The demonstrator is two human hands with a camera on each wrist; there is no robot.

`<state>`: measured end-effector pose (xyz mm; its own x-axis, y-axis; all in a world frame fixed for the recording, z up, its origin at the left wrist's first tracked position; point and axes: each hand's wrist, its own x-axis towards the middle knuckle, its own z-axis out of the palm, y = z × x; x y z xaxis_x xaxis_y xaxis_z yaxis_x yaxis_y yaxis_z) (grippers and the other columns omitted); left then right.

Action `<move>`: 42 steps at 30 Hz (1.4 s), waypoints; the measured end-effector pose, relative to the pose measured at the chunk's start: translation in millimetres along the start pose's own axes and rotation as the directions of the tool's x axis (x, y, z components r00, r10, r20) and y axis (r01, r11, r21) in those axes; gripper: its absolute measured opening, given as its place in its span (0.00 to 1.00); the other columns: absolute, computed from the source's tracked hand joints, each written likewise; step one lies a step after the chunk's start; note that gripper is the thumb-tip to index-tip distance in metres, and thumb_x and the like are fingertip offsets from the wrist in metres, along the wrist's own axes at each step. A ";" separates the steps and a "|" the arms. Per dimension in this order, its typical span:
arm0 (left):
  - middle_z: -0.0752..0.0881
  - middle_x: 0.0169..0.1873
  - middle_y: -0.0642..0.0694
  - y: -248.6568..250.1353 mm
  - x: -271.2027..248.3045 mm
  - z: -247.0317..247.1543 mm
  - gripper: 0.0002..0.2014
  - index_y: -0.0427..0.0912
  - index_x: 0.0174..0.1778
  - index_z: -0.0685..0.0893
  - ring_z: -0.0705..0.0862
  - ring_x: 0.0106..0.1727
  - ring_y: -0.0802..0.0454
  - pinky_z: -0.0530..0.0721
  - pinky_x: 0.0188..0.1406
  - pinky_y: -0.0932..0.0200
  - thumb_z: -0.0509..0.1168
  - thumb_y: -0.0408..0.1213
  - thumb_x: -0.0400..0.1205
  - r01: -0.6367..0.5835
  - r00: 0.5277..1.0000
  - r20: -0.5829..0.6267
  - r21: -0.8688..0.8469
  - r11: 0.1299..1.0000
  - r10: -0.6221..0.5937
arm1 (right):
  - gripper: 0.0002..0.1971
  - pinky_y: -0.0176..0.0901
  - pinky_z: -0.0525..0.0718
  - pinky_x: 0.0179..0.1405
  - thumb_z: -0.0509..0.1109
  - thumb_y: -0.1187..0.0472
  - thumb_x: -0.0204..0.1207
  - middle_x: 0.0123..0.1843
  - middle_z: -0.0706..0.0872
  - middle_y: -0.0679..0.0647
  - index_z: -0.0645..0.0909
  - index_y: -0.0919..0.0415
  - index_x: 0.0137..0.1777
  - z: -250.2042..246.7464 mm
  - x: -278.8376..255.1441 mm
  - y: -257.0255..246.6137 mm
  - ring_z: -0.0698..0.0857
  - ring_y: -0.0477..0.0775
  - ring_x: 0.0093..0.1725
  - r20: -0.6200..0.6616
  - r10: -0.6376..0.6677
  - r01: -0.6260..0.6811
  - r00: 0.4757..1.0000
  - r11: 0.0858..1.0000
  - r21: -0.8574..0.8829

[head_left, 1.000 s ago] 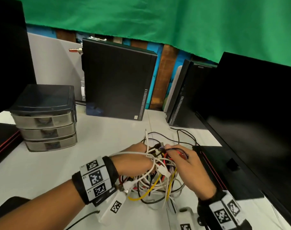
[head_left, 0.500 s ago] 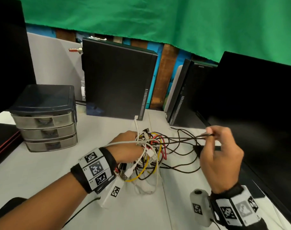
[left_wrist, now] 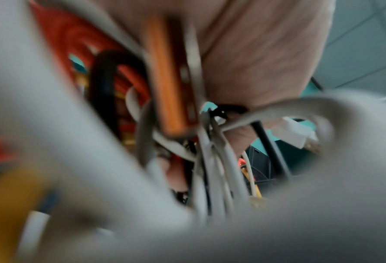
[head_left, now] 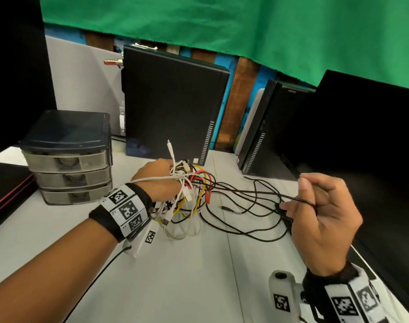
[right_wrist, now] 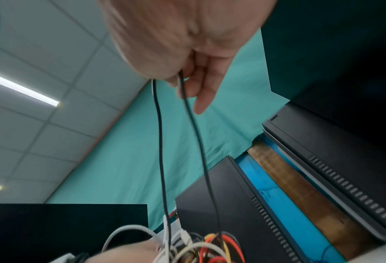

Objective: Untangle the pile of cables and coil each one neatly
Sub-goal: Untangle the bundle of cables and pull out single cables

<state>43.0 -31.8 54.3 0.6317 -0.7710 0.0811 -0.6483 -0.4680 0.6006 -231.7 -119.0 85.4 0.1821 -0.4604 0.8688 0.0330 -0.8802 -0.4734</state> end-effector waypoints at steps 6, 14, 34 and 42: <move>0.86 0.40 0.53 -1.4 -1.5 5.6 0.05 0.53 0.44 0.86 0.85 0.42 0.50 0.83 0.42 0.56 0.68 0.48 0.79 0.010 0.996 0.085 0.071 0.997 -0.016 | 0.08 0.41 0.75 0.21 0.68 0.58 0.83 0.24 0.79 0.52 0.84 0.55 0.43 -4.0 5.0 -12.0 0.76 0.49 0.21 0.203 -0.011 0.015 0.979 1.000 -0.019; 0.85 0.39 0.52 -3.2 -2.6 5.3 0.04 0.52 0.42 0.83 0.84 0.42 0.48 0.80 0.41 0.56 0.67 0.47 0.79 0.047 0.997 0.050 0.125 0.991 -0.054 | 0.19 0.46 0.71 0.14 0.64 0.42 0.85 0.18 0.69 0.46 0.81 0.51 0.37 -8.2 -2.6 -6.4 0.68 0.49 0.17 0.467 0.117 0.107 0.877 0.898 -0.427; 0.85 0.38 0.53 5.2 -8.3 22.1 0.05 0.53 0.44 0.85 0.84 0.43 0.48 0.81 0.43 0.55 0.66 0.47 0.81 0.042 0.992 0.113 0.063 0.997 -0.049 | 0.24 0.42 0.83 0.21 0.58 0.46 0.79 0.28 0.87 0.65 0.86 0.60 0.33 -0.3 14.4 -24.9 0.87 0.63 0.26 0.432 0.600 -0.738 0.674 0.520 0.429; 0.84 0.36 0.50 -12.6 -0.1 14.7 0.04 0.50 0.42 0.83 0.84 0.40 0.46 0.80 0.40 0.55 0.67 0.45 0.79 0.153 0.988 0.019 -0.021 0.988 -0.153 | 0.19 0.40 0.69 0.22 0.70 0.48 0.82 0.20 0.75 0.53 0.86 0.56 0.31 -11.2 11.3 -34.9 0.70 0.54 0.21 0.283 0.295 -0.344 0.913 0.928 0.144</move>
<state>44.8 -32.2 35.0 0.7151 -0.6985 -0.0267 -0.5350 -0.5714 0.6223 -241.8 -94.7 113.4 0.4539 -0.6472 0.6125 0.1096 -0.6416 -0.7592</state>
